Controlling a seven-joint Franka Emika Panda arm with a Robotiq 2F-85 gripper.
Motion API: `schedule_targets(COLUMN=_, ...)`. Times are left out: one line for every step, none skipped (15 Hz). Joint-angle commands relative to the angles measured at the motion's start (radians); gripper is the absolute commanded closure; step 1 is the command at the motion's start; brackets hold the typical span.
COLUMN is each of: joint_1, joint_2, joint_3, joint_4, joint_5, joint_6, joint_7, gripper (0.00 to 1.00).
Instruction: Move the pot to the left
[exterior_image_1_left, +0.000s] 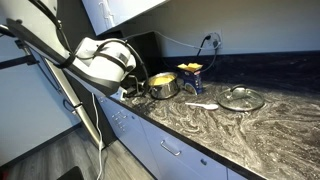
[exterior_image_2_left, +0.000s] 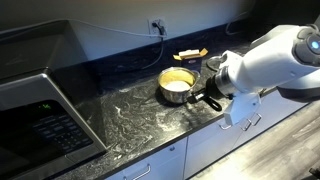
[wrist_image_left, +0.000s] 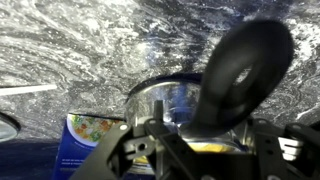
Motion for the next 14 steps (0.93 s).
schedule_targets(joint_1=-0.003, joint_2=-0.031, joint_3=0.011, joint_4=-0.062, joint_5=0.136, joint_6=-0.035, joint_7=-0.159, gripper=0.02)
schedule_targets(joint_1=-0.006, joint_2=-0.037, joint_3=0.019, joint_4=-0.084, joint_5=0.193, joint_6=-0.055, joint_7=-0.228, gripper=0.00)
schedule_targets(joint_1=-0.012, joint_2=-0.043, joint_3=0.034, joint_4=-0.108, joint_5=0.269, joint_6=-0.083, joint_7=-0.306, gripper=0.00)
schedule_targets(joint_1=-0.024, joint_2=-0.045, joint_3=0.058, joint_4=-0.126, joint_5=0.353, joint_6=-0.102, joint_7=-0.390, gripper=0.00)
schedule_targets(joint_1=-0.025, joint_2=-0.051, joint_3=0.070, joint_4=-0.139, joint_5=0.433, joint_6=-0.114, joint_7=-0.466, gripper=0.00)
schedule_targets(joint_1=-0.026, joint_2=-0.061, joint_3=0.084, joint_4=-0.148, joint_5=0.516, joint_6=-0.130, joint_7=-0.545, gripper=0.00)
schedule_targets(joint_1=-0.026, joint_2=-0.070, joint_3=0.097, joint_4=-0.154, joint_5=0.602, joint_6=-0.146, joint_7=-0.624, gripper=0.00)
schedule_targets(joint_1=-0.023, joint_2=-0.084, joint_3=0.108, joint_4=-0.156, joint_5=0.689, joint_6=-0.164, joint_7=-0.700, gripper=0.00)
schedule_targets(joint_1=-0.018, joint_2=-0.096, joint_3=0.115, joint_4=-0.155, joint_5=0.771, joint_6=-0.181, joint_7=-0.771, gripper=0.00)
schedule_targets(joint_1=-0.058, joint_2=-0.106, joint_3=0.163, joint_4=-0.143, joint_5=0.810, joint_6=-0.204, joint_7=-0.796, gripper=0.00)
schedule_targets(joint_1=-0.060, joint_2=-0.120, joint_3=0.172, joint_4=-0.136, joint_5=0.866, joint_6=-0.217, joint_7=-0.840, gripper=0.00)
schedule_targets(joint_1=-0.067, joint_2=-0.134, joint_3=0.187, joint_4=-0.131, joint_5=0.912, joint_6=-0.235, joint_7=-0.874, gripper=0.00)
schedule_targets(joint_1=-0.072, joint_2=-0.148, joint_3=0.199, joint_4=-0.127, joint_5=0.953, joint_6=-0.253, joint_7=-0.904, gripper=0.00)
schedule_targets(joint_1=-0.077, joint_2=-0.164, joint_3=0.209, joint_4=-0.124, joint_5=0.993, joint_6=-0.276, joint_7=-0.937, gripper=0.00)
